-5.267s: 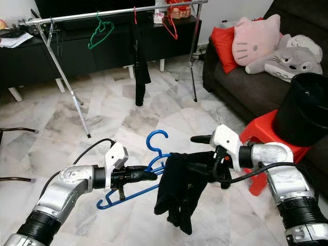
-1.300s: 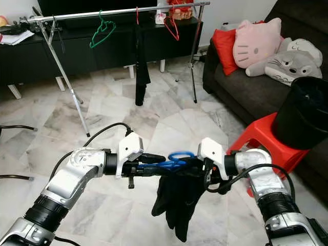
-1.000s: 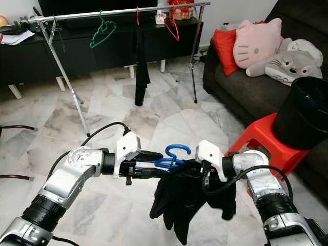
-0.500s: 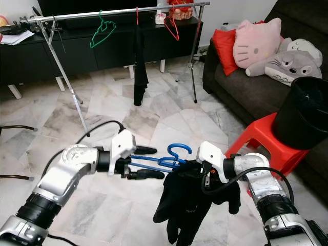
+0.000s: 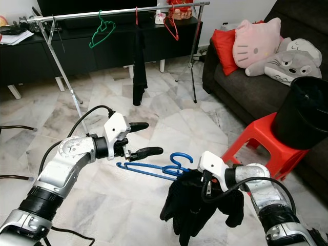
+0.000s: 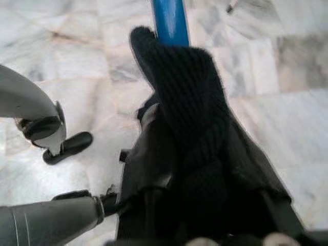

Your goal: Hang hanger

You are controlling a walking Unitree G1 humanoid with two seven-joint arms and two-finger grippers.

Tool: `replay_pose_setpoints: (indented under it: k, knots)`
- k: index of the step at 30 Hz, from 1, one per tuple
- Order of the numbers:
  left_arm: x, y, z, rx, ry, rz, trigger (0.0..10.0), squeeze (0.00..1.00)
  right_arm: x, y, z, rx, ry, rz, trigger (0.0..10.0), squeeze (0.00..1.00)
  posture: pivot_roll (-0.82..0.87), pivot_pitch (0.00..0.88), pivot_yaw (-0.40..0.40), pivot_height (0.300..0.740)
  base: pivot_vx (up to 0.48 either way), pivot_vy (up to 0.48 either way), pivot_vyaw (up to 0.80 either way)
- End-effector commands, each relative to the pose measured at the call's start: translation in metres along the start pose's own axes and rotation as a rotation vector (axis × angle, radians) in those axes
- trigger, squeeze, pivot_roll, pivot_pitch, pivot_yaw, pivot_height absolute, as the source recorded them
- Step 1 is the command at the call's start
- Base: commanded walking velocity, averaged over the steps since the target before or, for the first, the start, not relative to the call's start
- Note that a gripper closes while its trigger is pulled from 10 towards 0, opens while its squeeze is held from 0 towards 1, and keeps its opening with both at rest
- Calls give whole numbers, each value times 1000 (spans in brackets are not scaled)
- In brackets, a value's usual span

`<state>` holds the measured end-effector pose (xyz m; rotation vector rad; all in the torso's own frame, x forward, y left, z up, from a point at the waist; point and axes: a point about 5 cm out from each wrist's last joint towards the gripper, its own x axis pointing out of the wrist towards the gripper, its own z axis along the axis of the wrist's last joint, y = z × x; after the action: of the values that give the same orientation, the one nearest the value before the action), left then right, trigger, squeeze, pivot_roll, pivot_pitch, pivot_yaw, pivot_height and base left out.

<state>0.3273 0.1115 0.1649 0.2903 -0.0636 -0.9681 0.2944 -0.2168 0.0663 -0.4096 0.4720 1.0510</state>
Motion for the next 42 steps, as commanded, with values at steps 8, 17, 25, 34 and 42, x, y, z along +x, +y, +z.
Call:
replay_pose_setpoints:
  k: [8,17,25,34,42]
  knots:
    - [-24,27,-15,-42,8,315,10000,0,-6,-29,14,38,-52,-308,0,0,-61,0,-62,740,0,0,0]
    - [-34,24,-42,-115,58,439,10000,0,-2,-39,26,41,-57,-395,0,0,-65,0,-53,740,0,0,0]
    - [-31,-1,-80,-198,183,401,10000,0,10,-45,53,44,-149,-427,0,0,-66,0,-50,740,0,0,0]
    - [-32,-27,-119,-287,317,392,10000,0,31,-38,96,-56,-199,-288,0,0,-62,0,-60,740,0,0,0]
    - [-28,-46,-137,-327,375,365,10000,0,32,-36,125,-131,-246,-257,0,0,-76,0,-68,740,0,0,0]
